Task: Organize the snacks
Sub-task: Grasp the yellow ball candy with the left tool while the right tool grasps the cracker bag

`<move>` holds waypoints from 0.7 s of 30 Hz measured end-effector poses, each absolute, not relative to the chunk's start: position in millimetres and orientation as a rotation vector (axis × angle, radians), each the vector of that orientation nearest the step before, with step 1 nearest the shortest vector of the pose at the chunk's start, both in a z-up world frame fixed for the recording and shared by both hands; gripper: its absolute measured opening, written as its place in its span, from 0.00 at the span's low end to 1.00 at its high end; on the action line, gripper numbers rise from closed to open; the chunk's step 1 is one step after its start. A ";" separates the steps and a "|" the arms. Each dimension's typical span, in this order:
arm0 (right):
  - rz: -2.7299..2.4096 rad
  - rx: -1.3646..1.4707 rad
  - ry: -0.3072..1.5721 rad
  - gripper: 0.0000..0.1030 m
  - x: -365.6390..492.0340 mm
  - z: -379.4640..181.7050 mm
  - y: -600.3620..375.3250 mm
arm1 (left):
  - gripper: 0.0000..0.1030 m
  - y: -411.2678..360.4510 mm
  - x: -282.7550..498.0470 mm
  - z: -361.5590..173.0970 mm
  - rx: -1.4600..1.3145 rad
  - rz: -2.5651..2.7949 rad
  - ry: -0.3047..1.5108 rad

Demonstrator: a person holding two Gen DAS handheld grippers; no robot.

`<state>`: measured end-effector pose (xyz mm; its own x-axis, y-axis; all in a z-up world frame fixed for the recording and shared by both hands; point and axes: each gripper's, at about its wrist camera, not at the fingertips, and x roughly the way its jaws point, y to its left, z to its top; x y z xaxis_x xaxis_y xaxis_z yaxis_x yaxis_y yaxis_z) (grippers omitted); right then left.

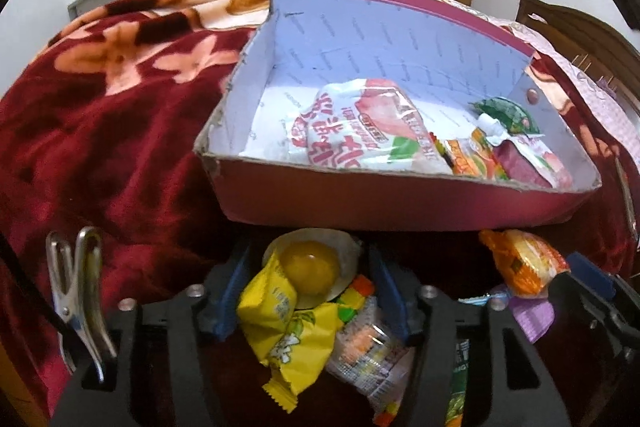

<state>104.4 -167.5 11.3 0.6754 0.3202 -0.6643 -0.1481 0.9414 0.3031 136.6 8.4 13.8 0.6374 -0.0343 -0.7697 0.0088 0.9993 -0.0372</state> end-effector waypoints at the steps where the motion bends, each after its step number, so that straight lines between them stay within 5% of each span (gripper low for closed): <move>1: 0.266 0.235 0.787 0.61 104.1 11.5 -167.7 | 0.49 7.9 135.8 14.5 -0.027 -0.026 0.874; 14: 0.252 0.224 0.774 0.61 95.5 17.1 -165.5 | 0.42 27.5 107.0 38.0 -0.091 -0.033 0.781; 18: 0.220 0.194 0.770 0.87 95.4 17.9 -159.9 | 0.42 33.3 100.6 41.4 -0.105 -0.025 0.764; 21: 0.206 0.155 0.766 0.93 98.5 18.9 -150.4 | 0.42 36.2 97.4 42.4 -0.127 -0.035 0.753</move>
